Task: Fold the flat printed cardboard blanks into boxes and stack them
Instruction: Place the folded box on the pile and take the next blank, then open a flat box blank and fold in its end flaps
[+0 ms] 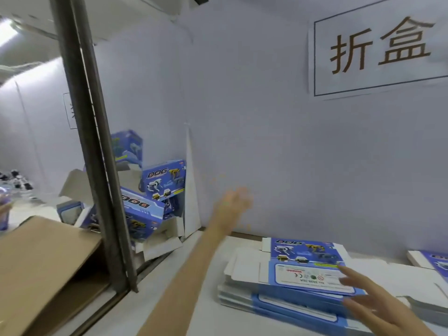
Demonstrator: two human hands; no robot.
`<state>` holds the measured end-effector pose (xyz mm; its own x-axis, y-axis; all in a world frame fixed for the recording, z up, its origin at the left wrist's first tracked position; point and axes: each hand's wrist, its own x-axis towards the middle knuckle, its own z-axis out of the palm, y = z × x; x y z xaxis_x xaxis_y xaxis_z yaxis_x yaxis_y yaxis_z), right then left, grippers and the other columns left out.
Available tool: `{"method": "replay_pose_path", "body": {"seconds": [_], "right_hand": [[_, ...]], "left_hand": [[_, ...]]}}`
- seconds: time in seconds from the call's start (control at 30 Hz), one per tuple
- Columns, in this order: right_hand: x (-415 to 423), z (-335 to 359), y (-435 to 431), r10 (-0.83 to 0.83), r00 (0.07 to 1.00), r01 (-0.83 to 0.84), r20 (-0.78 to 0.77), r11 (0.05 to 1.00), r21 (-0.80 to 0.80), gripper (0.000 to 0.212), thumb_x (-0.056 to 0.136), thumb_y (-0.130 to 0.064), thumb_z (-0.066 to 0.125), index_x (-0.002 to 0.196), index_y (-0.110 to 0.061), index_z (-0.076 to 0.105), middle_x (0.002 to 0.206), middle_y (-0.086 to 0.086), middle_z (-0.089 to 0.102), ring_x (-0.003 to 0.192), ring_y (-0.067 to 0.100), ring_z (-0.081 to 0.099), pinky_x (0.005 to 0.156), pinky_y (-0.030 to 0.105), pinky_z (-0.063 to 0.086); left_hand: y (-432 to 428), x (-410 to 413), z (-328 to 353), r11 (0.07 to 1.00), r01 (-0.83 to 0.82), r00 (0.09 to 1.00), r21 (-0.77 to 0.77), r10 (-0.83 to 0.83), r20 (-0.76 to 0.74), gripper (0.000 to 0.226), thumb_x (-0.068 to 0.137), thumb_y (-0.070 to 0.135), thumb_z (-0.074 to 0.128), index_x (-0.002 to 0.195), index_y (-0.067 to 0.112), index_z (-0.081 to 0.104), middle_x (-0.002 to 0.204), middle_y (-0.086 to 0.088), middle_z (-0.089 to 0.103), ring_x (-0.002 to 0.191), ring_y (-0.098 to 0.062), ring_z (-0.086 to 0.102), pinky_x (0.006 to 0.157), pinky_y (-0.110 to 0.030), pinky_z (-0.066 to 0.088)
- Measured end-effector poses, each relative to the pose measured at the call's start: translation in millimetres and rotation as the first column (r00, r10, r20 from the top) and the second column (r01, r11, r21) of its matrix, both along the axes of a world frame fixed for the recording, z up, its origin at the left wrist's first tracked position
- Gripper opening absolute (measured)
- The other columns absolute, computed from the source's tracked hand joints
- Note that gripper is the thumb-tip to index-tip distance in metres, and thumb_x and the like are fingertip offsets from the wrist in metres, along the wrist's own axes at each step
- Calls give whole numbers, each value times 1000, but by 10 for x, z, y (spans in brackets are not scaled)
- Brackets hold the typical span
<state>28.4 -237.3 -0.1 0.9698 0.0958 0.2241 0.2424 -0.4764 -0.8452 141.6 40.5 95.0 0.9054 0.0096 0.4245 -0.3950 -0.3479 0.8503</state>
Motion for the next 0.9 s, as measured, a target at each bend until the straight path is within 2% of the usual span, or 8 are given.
{"method": "replay_pose_path", "body": {"seconds": [0.07, 0.17, 0.33, 0.43, 0.6, 0.7, 0.8, 0.9], "right_hand": [[13, -46, 10, -10, 999, 8, -31, 999, -50, 44, 86, -24, 66, 122, -43, 49, 121, -18, 56, 98, -4, 59, 69, 4, 45], [3, -41, 23, 12, 996, -26, -86, 986, -164, 46, 92, -29, 60, 129, -43, 36, 126, -17, 46, 105, -4, 51, 77, 1, 41], [24, -90, -54, 4, 999, -21, -46, 927, -374, 53, 97, -33, 51, 143, -38, 24, 139, -17, 33, 121, -3, 33, 102, 12, 26], [53, -149, -82, -28, 1000, 25, -3, 939, -342, 54, 98, -31, 51, 146, -36, 26, 140, -19, 32, 120, -5, 31, 95, 7, 26], [10, -59, -136, -75, 972, 132, 221, 957, -258, 47, 96, -16, 55, 129, -44, 36, 132, -22, 41, 122, -4, 38, 87, -8, 18], [-47, 107, -216, -246, 866, 301, 435, 952, -61, 53, 92, -7, 58, 130, -39, 40, 131, -18, 44, 123, 3, 42, 99, 4, 25], [-93, 305, -315, -488, 730, 426, 478, 872, 239, 55, 91, -4, 57, 137, -30, 43, 132, -15, 46, 120, 9, 46, 99, 25, 36], [-142, 467, -388, -456, 806, 350, 376, 881, 319, 53, 94, -10, 55, 140, -30, 38, 136, -10, 47, 123, 10, 47, 98, 23, 35]], "left_hand": [[-323, -54, -562, 916, 156, 985, 368, -118, -125, 49, 93, 32, 60, 139, 22, 47, 145, 1, 46, 117, -2, 44, 105, -23, 34], [-645, -187, -1243, 591, 243, 970, 770, -157, -185, 70, 90, 57, 51, 150, 34, 24, 160, 2, 15, 145, -13, 13, 119, -41, 3], [-725, -263, -1539, 421, -3, 992, 907, -110, 54, 56, 103, 43, 24, 154, 26, 7, 161, -1, -2, 148, -15, -4, 118, -34, -6], [-730, -275, -1549, 339, -54, 990, 939, -105, 95, 51, 106, 32, 20, 153, 19, 7, 161, -1, 4, 148, -17, 3, 118, -30, 4], [-708, -321, -1489, 444, -100, 981, 890, -105, 163, 47, 104, 23, 31, 151, 19, 22, 156, 2, 27, 142, -13, 26, 109, -23, 27], [-640, -412, -1164, 659, -188, 890, 728, -199, 410, 41, 79, -1, 65, 118, 13, 65, 102, -1, 72, 83, -12, 69, 63, -18, 51], [-602, -458, -728, 796, -402, 732, 453, -19, 681, 26, 73, 0, 61, 97, 2, 71, 67, -3, 69, 45, -16, 60, 39, -20, 42], [-665, -553, -354, 943, -333, 764, 10, 263, 590, 30, 101, 17, 40, 112, -3, 59, 76, -2, 60, 57, -3, 58, 42, -7, 38]]}}
